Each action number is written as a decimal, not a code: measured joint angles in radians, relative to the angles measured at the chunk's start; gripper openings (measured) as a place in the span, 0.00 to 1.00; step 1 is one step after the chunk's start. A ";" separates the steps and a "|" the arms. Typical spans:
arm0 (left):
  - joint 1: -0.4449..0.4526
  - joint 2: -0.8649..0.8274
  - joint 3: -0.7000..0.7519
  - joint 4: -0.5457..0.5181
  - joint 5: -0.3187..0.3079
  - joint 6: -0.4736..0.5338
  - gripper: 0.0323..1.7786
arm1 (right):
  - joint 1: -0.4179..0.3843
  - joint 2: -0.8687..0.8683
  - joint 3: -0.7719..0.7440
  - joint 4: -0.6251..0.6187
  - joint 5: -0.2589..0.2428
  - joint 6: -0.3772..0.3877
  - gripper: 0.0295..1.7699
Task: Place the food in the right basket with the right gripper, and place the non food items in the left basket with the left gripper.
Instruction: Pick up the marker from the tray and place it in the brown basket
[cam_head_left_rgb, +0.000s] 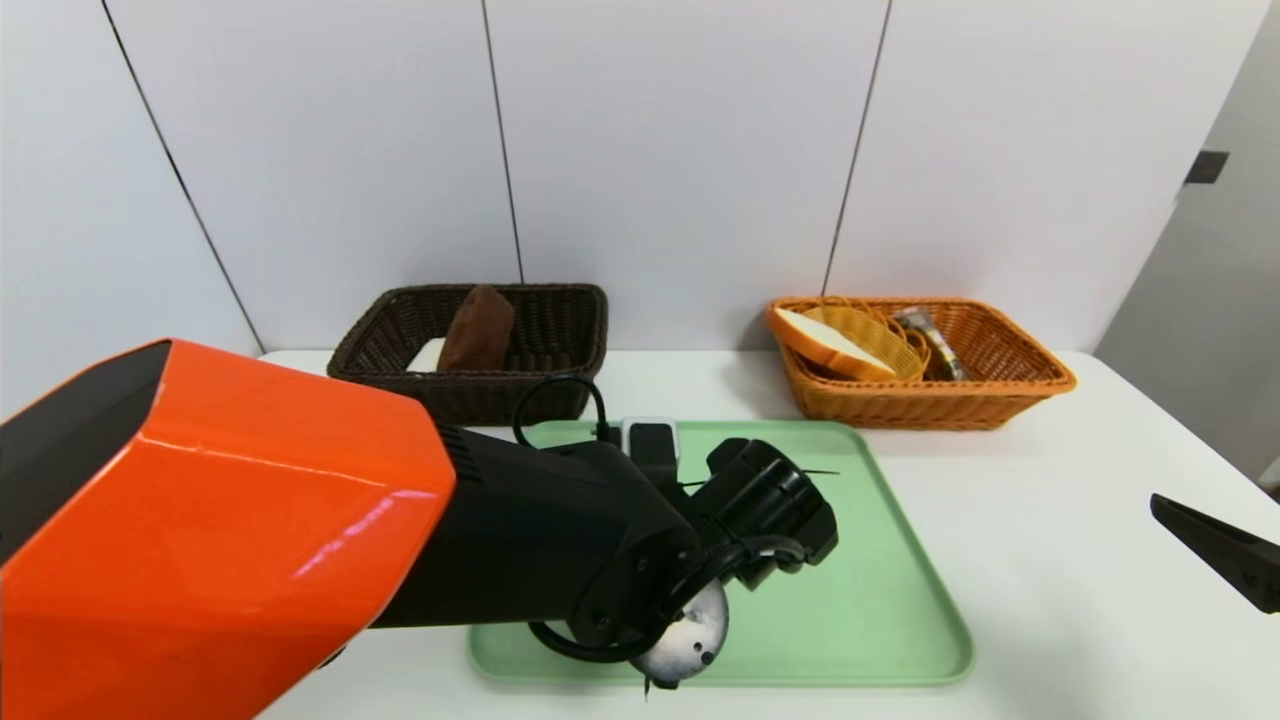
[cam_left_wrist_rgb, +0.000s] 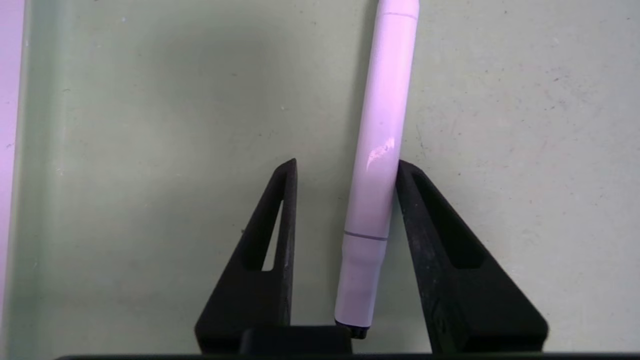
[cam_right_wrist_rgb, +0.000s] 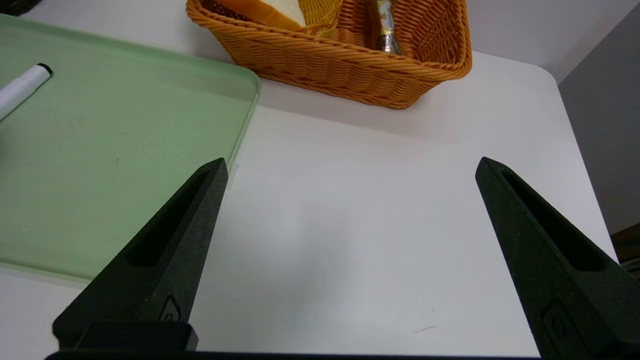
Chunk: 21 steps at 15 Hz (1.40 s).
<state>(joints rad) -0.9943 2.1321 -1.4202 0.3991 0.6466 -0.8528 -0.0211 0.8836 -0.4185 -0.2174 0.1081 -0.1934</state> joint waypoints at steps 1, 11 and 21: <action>0.000 -0.003 0.000 0.001 0.000 0.001 0.31 | 0.000 0.000 0.000 0.001 0.000 0.000 0.97; 0.002 -0.126 -0.005 -0.003 0.002 0.097 0.11 | 0.001 -0.001 0.025 -0.004 0.000 0.000 0.97; 0.306 -0.222 -0.096 -0.143 0.036 0.381 0.11 | 0.000 0.004 0.019 -0.007 0.001 0.000 0.97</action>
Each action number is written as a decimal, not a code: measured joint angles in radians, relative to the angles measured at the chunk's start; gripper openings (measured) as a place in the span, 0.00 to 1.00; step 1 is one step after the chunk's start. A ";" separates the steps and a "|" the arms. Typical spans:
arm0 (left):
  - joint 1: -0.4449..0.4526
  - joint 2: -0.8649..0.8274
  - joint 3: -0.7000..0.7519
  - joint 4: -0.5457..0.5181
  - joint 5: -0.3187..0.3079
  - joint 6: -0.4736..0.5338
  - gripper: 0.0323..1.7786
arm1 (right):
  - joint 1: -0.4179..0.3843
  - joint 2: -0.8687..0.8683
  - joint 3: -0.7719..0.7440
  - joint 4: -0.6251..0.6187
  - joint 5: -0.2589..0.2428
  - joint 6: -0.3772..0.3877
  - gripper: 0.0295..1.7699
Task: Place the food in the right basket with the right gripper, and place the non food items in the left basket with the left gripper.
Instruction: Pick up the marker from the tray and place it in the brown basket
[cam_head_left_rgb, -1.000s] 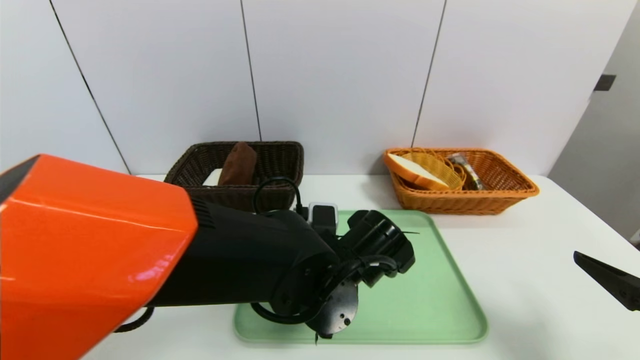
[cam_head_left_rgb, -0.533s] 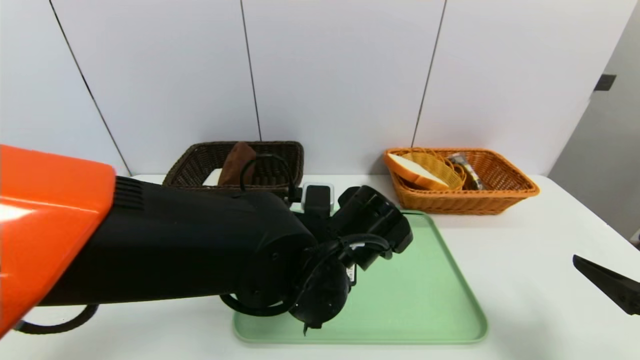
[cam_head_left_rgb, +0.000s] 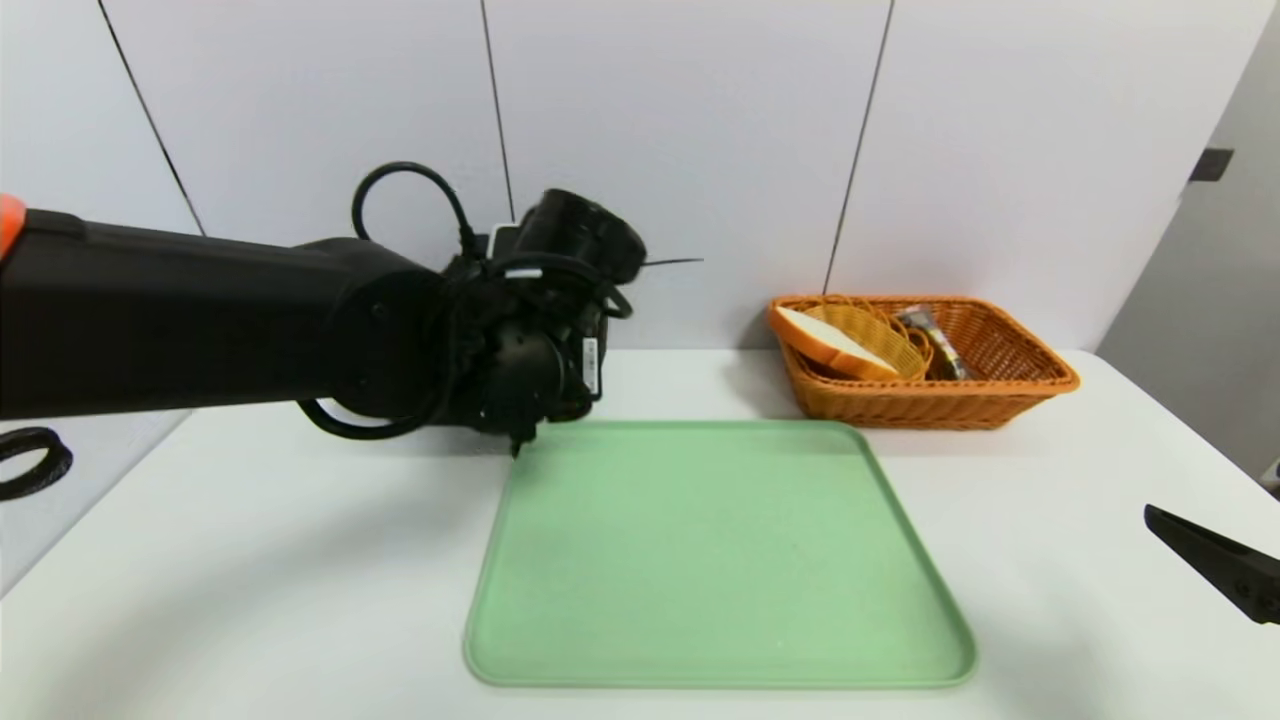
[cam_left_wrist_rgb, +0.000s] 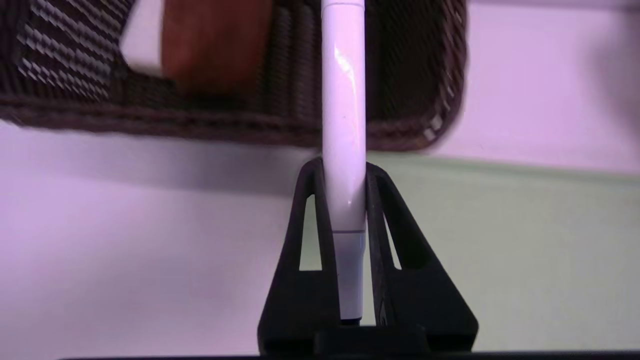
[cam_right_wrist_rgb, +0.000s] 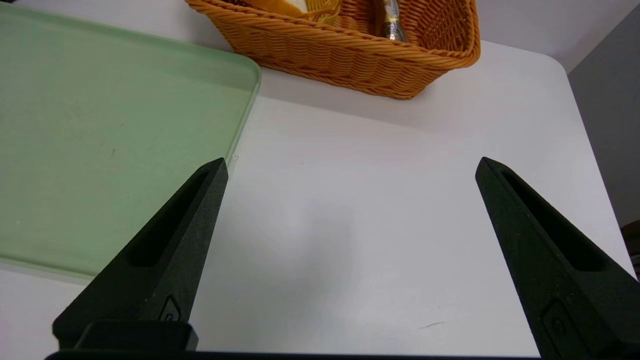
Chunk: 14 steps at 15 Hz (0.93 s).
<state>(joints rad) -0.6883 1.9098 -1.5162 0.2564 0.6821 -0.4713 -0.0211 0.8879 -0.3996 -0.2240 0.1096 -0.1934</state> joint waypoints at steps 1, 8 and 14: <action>0.053 0.006 -0.004 -0.063 -0.011 0.061 0.11 | 0.000 0.001 0.000 0.000 0.000 0.000 0.97; 0.214 0.136 -0.038 -0.366 -0.082 0.251 0.11 | -0.001 -0.001 0.009 0.003 -0.001 0.002 0.97; 0.216 0.186 -0.056 -0.367 -0.084 0.252 0.11 | -0.008 -0.001 0.010 0.003 0.000 0.003 0.97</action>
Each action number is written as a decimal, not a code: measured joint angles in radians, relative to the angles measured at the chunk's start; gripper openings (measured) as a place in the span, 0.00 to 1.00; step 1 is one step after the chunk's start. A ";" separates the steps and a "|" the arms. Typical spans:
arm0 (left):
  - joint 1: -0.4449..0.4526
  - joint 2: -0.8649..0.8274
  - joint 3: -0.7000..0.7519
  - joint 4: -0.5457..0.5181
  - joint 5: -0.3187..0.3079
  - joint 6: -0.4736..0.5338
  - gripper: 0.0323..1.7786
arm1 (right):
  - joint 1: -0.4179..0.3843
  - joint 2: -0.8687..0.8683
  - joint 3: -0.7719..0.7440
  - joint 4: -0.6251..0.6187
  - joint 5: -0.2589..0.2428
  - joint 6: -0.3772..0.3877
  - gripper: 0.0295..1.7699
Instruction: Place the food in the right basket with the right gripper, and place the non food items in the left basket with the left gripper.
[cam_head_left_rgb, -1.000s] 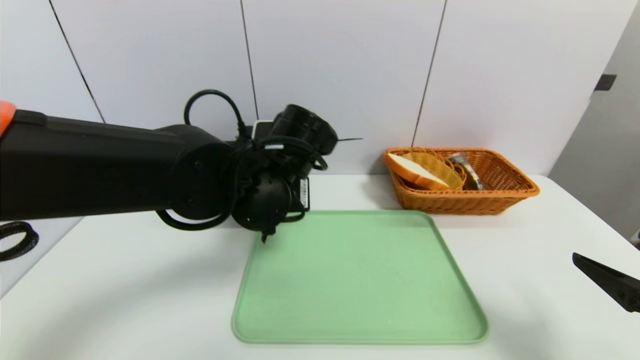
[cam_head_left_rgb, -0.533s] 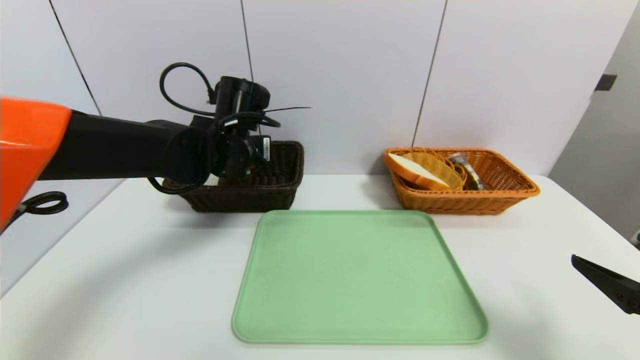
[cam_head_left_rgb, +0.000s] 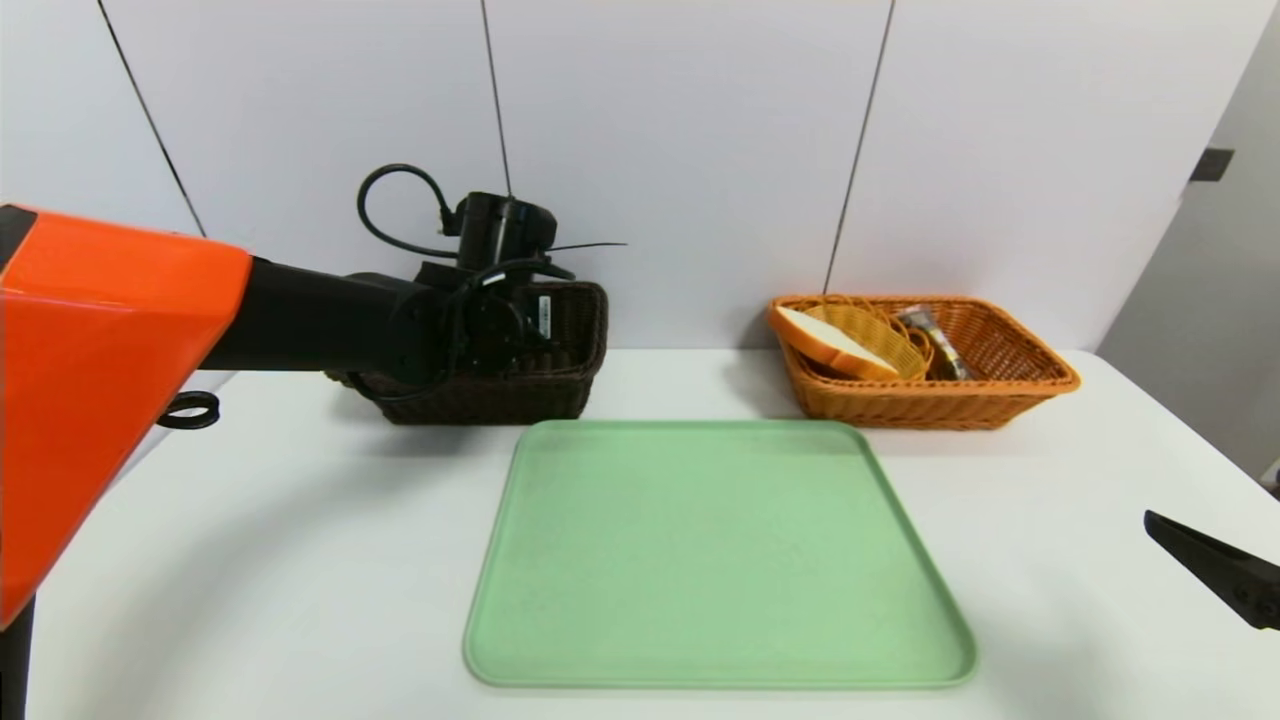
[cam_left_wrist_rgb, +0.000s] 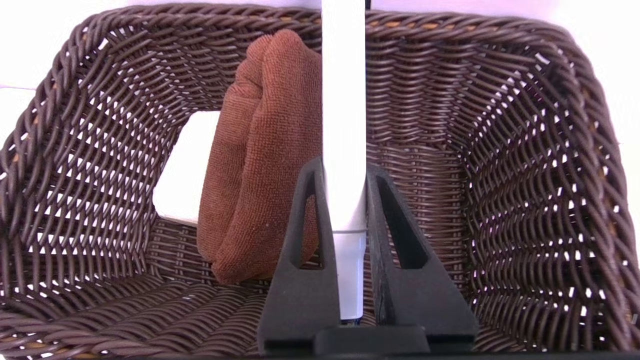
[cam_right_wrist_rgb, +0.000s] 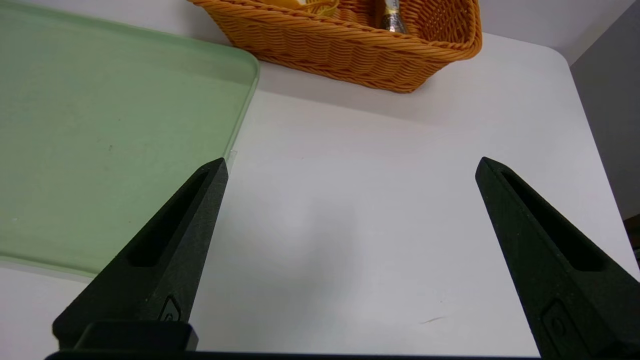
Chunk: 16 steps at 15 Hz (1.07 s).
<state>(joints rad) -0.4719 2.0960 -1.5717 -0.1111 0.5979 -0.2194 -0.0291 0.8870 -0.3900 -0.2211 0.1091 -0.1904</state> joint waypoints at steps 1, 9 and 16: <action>0.000 0.002 0.000 0.005 0.000 0.001 0.11 | 0.000 0.001 0.000 0.000 0.000 0.000 0.97; 0.001 0.017 -0.002 -0.150 0.001 0.006 0.64 | 0.000 0.001 0.000 0.001 0.000 0.000 0.97; 0.054 -0.138 0.083 -0.169 -0.001 0.010 0.83 | 0.000 0.010 -0.058 -0.004 0.000 0.000 0.97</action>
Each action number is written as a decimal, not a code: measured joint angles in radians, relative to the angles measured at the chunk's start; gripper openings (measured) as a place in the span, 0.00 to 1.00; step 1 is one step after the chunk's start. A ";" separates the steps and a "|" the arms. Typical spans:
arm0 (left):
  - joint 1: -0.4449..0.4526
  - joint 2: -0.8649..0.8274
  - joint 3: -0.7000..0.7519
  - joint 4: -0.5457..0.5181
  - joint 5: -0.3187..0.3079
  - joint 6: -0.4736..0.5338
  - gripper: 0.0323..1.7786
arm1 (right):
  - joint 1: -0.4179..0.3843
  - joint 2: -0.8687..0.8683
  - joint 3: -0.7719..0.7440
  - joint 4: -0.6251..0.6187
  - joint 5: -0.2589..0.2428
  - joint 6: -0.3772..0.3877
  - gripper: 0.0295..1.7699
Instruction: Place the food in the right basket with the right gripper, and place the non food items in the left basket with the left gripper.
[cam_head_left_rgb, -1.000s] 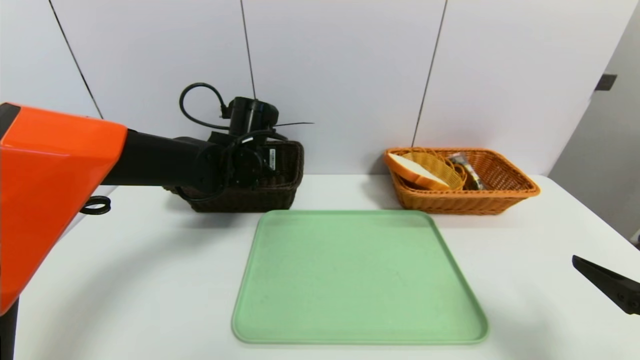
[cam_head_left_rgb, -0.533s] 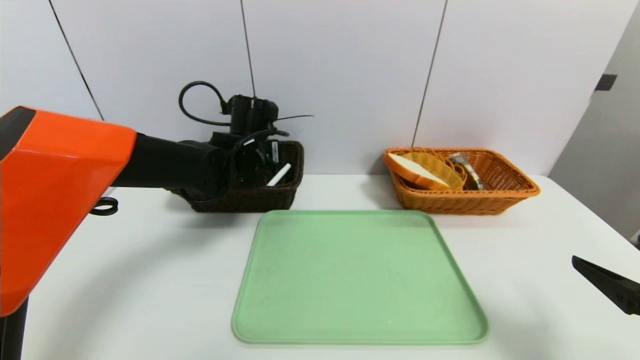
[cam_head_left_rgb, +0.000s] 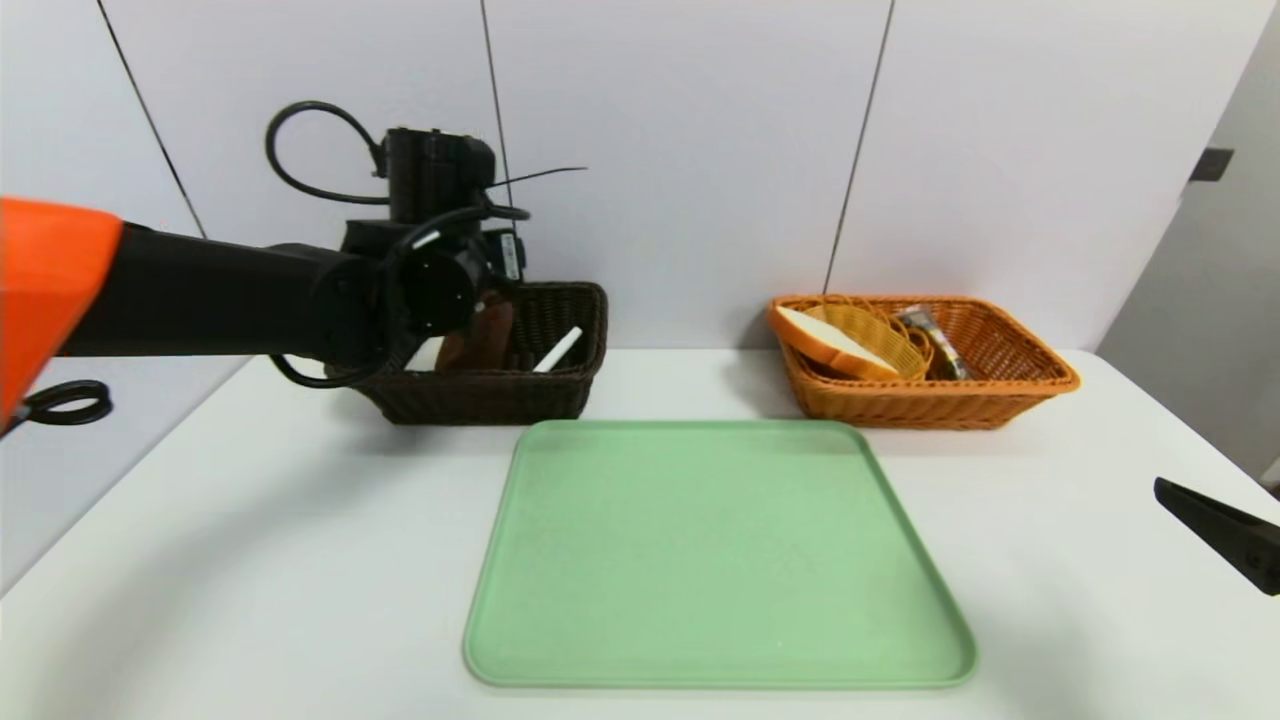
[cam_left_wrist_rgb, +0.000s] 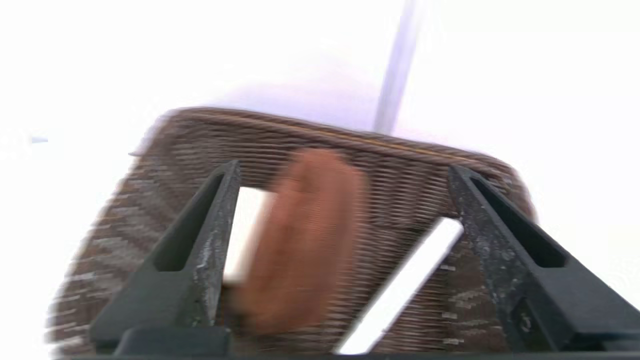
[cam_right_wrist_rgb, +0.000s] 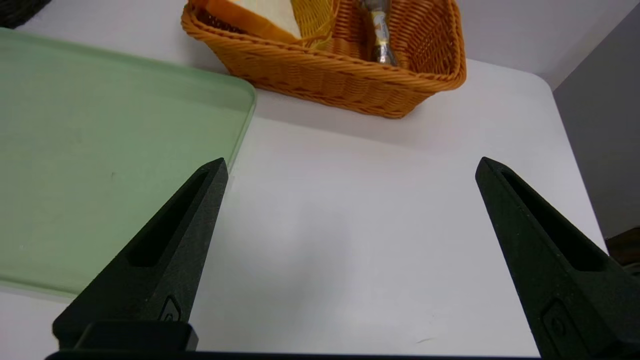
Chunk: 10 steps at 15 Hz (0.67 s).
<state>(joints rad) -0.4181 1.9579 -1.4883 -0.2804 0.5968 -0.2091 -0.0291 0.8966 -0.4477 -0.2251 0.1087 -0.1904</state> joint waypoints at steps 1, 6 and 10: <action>0.030 -0.041 0.039 0.002 -0.010 0.008 0.84 | 0.000 0.001 -0.010 0.000 0.001 0.000 0.97; 0.313 -0.326 0.320 0.007 -0.232 0.176 0.90 | 0.002 0.000 -0.064 0.003 0.005 -0.003 0.97; 0.454 -0.570 0.569 0.005 -0.369 0.250 0.92 | 0.004 -0.004 -0.107 0.006 0.007 -0.004 0.97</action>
<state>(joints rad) 0.0364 1.3883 -0.9191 -0.2755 0.2283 0.0409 -0.0249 0.8923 -0.5547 -0.2194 0.1157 -0.1947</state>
